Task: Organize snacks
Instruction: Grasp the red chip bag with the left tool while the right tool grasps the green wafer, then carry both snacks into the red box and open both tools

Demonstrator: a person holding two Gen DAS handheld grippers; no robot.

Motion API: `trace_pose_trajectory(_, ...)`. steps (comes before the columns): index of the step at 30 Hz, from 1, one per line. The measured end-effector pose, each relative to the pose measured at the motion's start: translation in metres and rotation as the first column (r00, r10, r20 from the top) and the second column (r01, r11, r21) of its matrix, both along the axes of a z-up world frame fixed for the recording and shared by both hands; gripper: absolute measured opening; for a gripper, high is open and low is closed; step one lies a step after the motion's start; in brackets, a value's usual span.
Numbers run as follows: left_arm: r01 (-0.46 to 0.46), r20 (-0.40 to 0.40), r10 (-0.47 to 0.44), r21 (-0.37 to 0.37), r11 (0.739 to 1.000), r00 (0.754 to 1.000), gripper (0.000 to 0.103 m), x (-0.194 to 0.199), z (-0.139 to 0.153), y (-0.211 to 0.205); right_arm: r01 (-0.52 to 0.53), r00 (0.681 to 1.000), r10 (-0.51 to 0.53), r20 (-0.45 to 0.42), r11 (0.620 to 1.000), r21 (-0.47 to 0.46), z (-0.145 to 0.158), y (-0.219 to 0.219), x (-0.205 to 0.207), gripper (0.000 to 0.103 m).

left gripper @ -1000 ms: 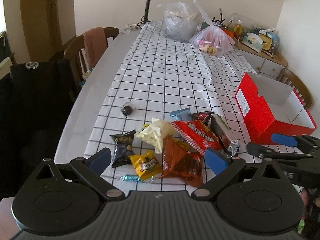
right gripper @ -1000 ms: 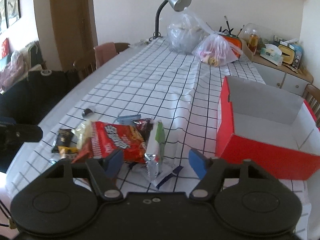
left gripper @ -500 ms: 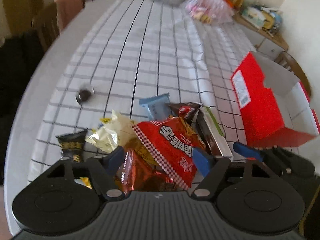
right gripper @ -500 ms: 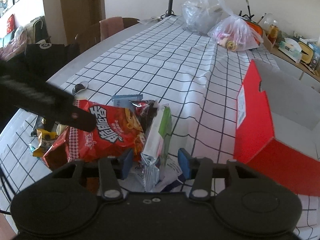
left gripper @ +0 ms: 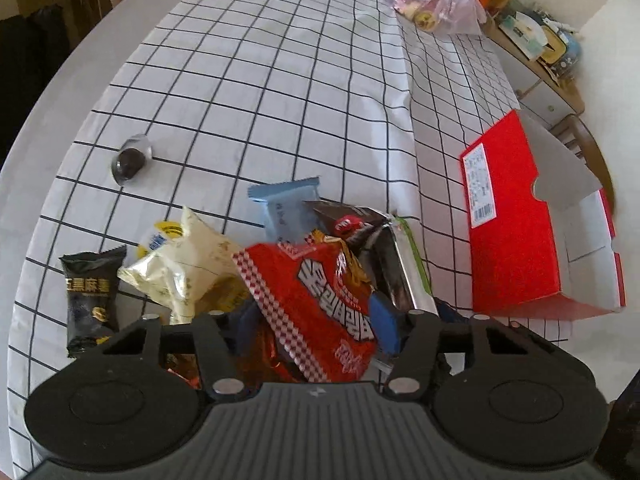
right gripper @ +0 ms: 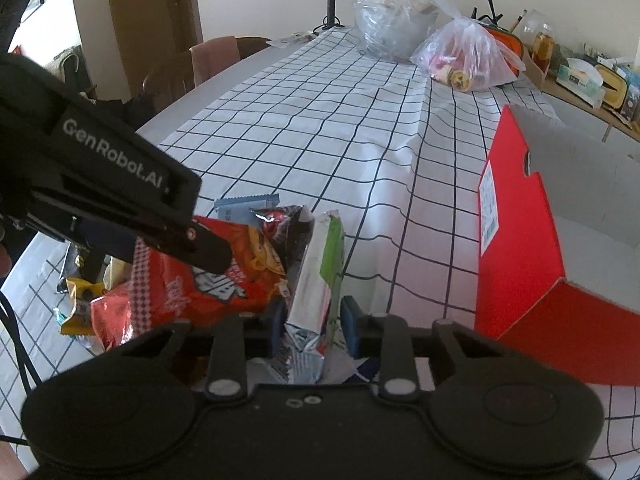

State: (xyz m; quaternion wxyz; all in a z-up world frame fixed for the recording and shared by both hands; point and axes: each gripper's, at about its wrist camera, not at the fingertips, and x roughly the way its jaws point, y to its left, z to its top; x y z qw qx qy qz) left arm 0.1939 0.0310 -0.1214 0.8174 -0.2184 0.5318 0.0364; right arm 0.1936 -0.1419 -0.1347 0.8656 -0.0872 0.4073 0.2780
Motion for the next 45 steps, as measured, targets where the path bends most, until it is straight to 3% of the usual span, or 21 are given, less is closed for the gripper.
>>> trace_pose_trajectory(8,0.019,-0.03,-0.018,0.028,0.999,0.999,0.039,0.009,-0.007,-0.013,0.039,0.999,-0.039,0.004,0.999,-0.001,-0.001,-0.002,0.002,0.02)
trace_pose_trajectory(19,0.03,0.018,-0.03,0.033,0.999,0.999,0.023,-0.002,0.005,-0.019,0.095,0.995,-0.096,0.005,0.994,0.046,0.013,-0.017,-0.007,0.017)
trace_pose_trajectory(32,0.089,0.082,-0.093,0.048,0.995,0.992,0.02,-0.038,0.035,-0.027,0.174,0.981,-0.181,0.062,0.979,0.106,0.065,-0.05,-0.05,0.017)
trace_pose_trajectory(38,0.148,0.177,-0.16,0.079,0.986,0.971,0.02,-0.054,0.075,-0.044,0.226,0.964,-0.24,0.11,0.966,0.127,0.095,-0.073,-0.067,0.017)
trace_pose_trajectory(45,0.217,0.25,-0.238,0.108,0.97,0.939,0.02,-0.046,0.109,-0.077,0.296,0.935,-0.318,0.153,0.943,0.154,0.117,-0.114,-0.06,0.017)
